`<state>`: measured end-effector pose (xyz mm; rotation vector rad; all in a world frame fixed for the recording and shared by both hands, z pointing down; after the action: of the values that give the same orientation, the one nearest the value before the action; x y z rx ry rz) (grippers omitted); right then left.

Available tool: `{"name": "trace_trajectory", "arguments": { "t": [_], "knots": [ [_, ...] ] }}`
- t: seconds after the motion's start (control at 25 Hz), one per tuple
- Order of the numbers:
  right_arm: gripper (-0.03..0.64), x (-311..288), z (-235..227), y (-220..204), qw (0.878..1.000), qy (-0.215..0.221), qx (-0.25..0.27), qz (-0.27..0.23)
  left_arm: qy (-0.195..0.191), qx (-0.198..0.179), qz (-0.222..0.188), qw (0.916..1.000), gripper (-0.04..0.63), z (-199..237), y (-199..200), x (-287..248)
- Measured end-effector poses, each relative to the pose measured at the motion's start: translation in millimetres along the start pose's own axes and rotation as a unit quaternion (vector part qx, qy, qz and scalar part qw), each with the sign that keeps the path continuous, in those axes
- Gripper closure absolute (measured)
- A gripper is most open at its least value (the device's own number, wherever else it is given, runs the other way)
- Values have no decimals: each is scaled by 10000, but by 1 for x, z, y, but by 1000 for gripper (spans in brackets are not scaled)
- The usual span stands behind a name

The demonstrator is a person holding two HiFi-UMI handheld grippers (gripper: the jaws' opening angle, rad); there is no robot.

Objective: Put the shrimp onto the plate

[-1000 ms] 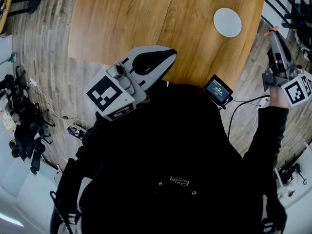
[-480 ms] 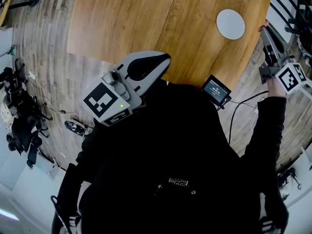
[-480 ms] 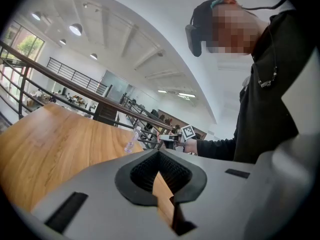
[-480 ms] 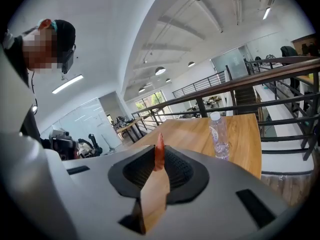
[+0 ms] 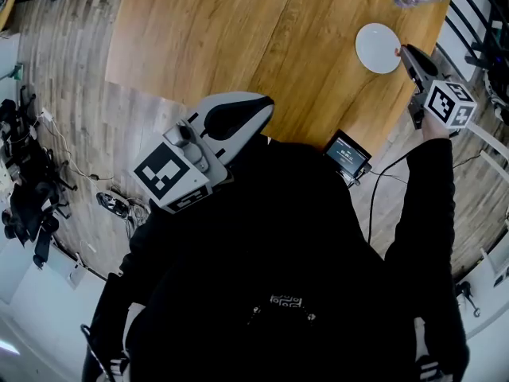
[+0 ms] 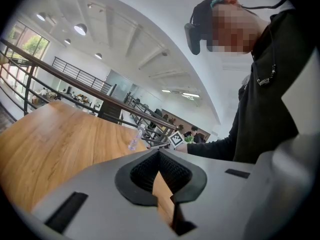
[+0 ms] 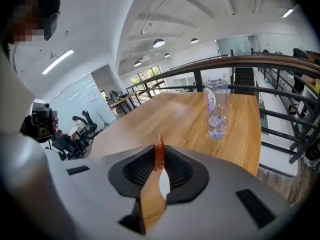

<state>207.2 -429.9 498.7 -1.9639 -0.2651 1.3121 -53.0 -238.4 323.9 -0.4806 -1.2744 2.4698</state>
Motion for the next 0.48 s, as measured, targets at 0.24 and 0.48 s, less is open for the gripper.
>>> {"name": "trace_trajectory", "arguments": {
  "t": [0.24, 0.48],
  "knots": [
    [548, -37, -16, -43, 9973, -111, 111, 719, 86, 26, 9, 10000, 591, -3, -7, 4],
    [548, -79, -35, -86, 9873, -338, 393, 1500, 188, 121, 50, 9997, 591, -1, -11, 6]
  ]
}}
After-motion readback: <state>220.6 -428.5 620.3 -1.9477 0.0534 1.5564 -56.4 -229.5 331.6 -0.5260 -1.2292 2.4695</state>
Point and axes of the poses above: the fingertips, and each gripper's own axes: x backward along the fingers, z to its left, y out of its top, the point moved 1 cm from there along x, backward along the fingers, and after that the axes turned 15 degrees about -y, right-handed, at the moved point
